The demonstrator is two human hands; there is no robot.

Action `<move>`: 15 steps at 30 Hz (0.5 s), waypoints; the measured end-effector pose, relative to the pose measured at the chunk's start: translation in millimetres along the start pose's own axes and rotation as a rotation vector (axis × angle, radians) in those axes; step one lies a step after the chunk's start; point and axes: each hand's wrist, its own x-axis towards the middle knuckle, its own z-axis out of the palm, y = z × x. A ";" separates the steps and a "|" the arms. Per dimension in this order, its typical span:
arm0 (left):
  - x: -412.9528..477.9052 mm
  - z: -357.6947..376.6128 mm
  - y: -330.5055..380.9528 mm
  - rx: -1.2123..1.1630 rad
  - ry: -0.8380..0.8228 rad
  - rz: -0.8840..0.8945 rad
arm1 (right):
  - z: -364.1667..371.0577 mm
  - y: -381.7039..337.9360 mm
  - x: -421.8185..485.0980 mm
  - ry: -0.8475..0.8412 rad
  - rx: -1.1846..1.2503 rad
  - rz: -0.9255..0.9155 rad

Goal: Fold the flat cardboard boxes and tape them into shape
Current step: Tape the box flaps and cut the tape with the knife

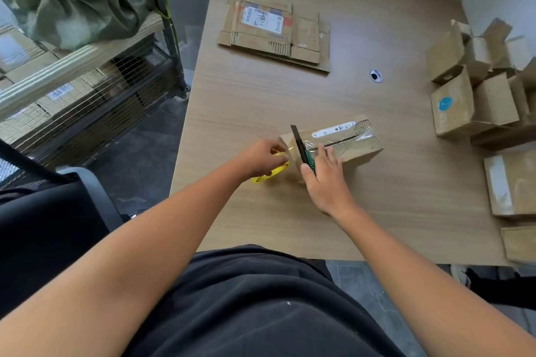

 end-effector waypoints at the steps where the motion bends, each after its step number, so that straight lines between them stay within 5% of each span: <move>1: -3.1 2.8 -2.3 0.024 -0.007 0.015 | 2.3 5.4 -4.7 -0.008 0.035 0.013; 9: -27.5 25.9 -12.2 0.196 0.047 0.111 | 32.0 33.6 -43.5 -0.082 0.011 0.110; 15: -31.0 29.7 -10.1 0.266 0.036 0.018 | 28.8 18.1 -24.9 -0.183 -0.016 0.171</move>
